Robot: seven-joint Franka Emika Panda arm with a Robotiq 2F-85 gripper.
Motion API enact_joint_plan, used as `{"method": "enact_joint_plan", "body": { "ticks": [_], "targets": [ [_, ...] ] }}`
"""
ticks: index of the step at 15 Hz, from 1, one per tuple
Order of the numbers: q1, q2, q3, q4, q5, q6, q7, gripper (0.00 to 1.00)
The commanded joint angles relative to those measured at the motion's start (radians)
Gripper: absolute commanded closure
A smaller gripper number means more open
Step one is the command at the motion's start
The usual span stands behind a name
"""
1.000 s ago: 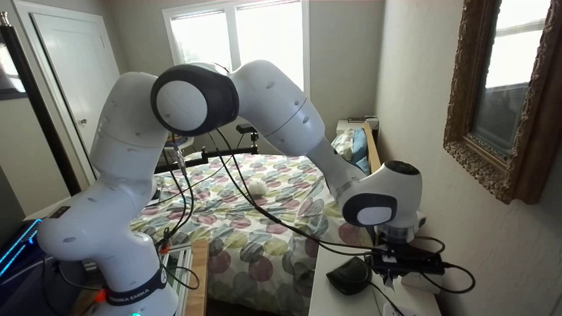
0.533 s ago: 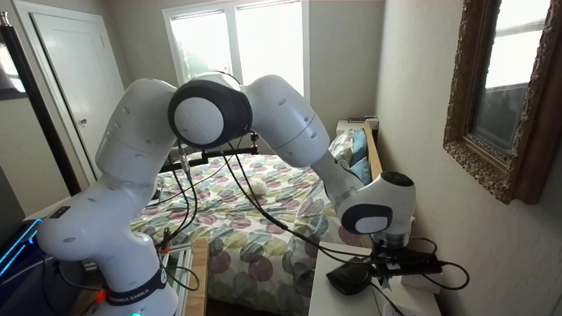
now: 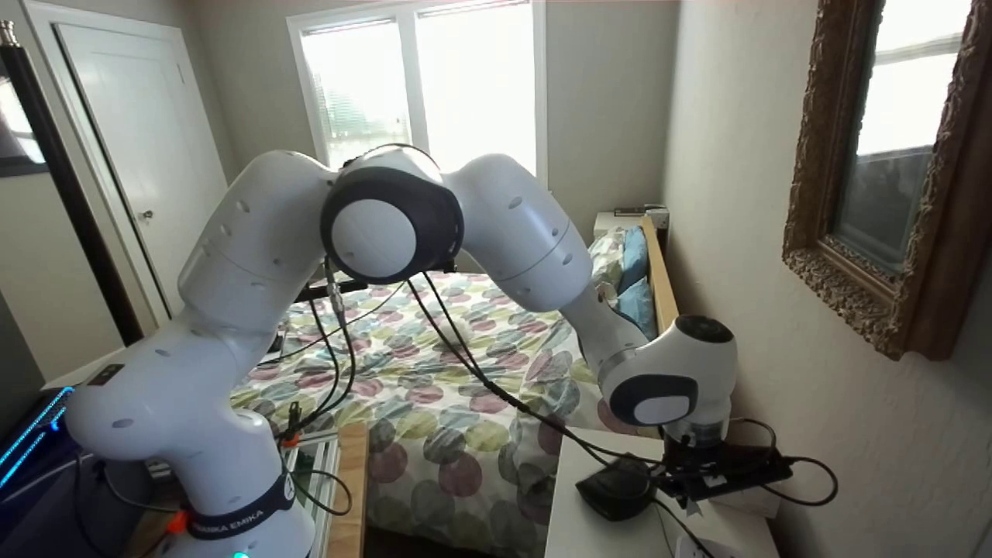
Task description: Move the paper to the left
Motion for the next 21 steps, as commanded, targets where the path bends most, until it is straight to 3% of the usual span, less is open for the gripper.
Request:
{"method": "enact_joint_plan", "body": {
  "ticks": [1,4,5,7,15,18,21],
  "targets": [
    [0.007,0.053,-0.006,0.051,-0.028,0.049,-0.062,0.96],
    [0.017,0.074,-0.015,0.059,-0.044,0.090,-0.085,0.95],
    [0.019,0.080,-0.018,0.060,-0.049,0.106,-0.086,0.67],
    [0.023,0.087,-0.022,0.062,-0.060,0.126,-0.087,0.61],
    [0.124,0.026,-0.130,0.038,-0.109,0.107,0.055,0.05],
    [0.204,-0.035,-0.204,0.020,-0.112,-0.002,0.249,0.00],
    [0.239,-0.099,-0.220,0.011,-0.115,-0.152,0.410,0.00]
  ]
}}
